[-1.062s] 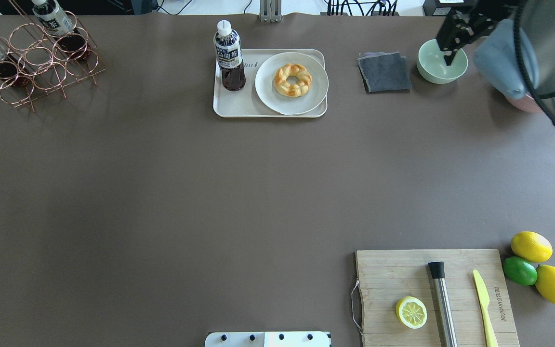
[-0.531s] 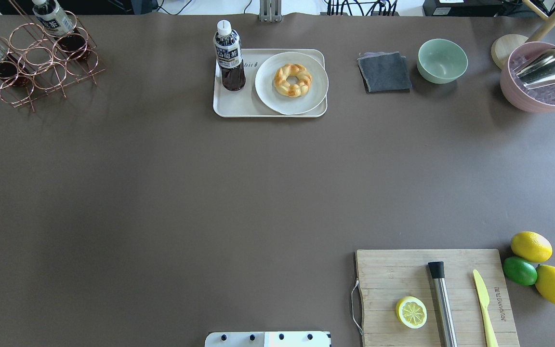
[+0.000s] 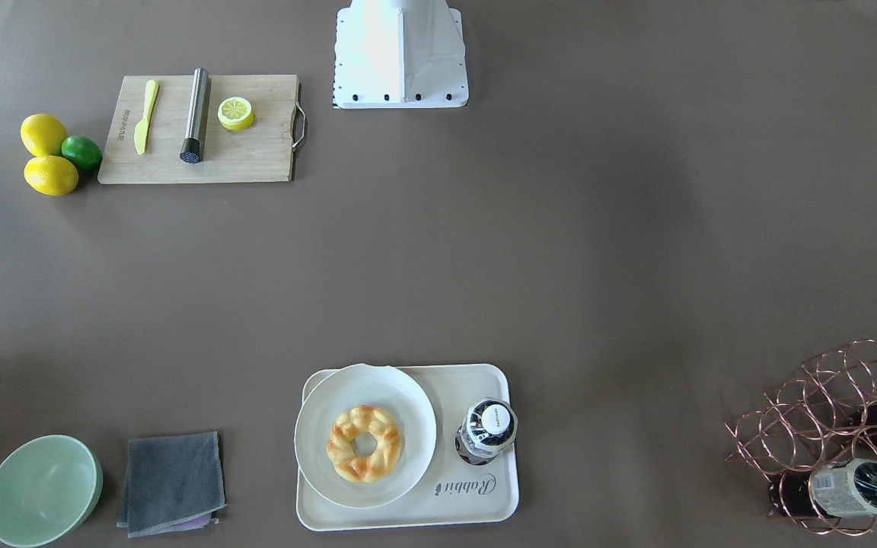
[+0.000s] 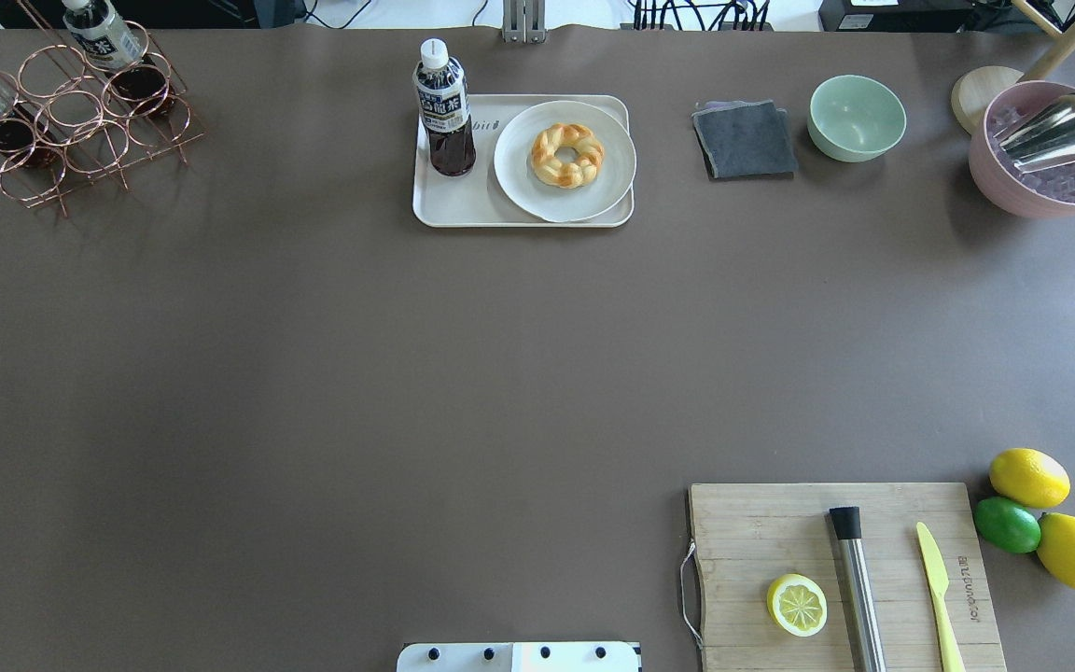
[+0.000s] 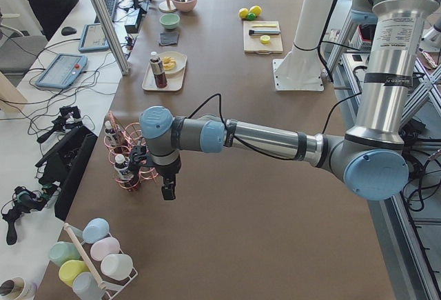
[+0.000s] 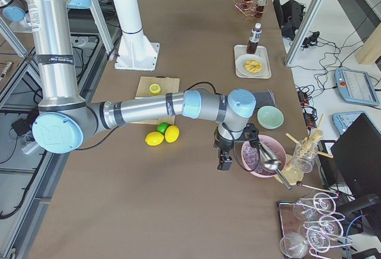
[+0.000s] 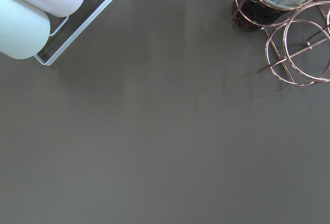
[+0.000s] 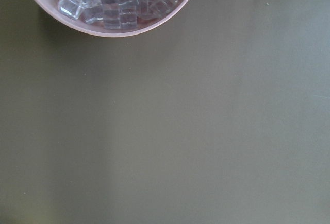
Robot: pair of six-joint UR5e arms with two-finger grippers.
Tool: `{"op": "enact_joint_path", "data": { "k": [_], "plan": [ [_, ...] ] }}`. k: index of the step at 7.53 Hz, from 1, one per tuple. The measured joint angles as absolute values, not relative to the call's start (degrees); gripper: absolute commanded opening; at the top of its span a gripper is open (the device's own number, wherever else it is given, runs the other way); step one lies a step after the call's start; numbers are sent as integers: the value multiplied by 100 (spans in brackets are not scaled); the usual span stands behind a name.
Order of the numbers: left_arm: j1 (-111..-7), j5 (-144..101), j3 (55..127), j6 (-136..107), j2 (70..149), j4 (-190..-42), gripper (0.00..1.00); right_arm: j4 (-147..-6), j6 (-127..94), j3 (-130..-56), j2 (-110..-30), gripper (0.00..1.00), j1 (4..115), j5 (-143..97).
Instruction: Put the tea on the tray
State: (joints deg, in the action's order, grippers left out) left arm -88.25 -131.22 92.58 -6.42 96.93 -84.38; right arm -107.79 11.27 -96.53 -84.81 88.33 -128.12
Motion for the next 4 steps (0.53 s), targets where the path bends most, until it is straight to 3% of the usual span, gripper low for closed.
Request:
{"op": "enact_joint_path", "data": {
  "k": [4],
  "plan": [
    [-8827, -13130, 9252, -642, 9686, -8437, 98, -10258, 1206, -9227, -8634, 100, 9042, -12942]
  ]
}}
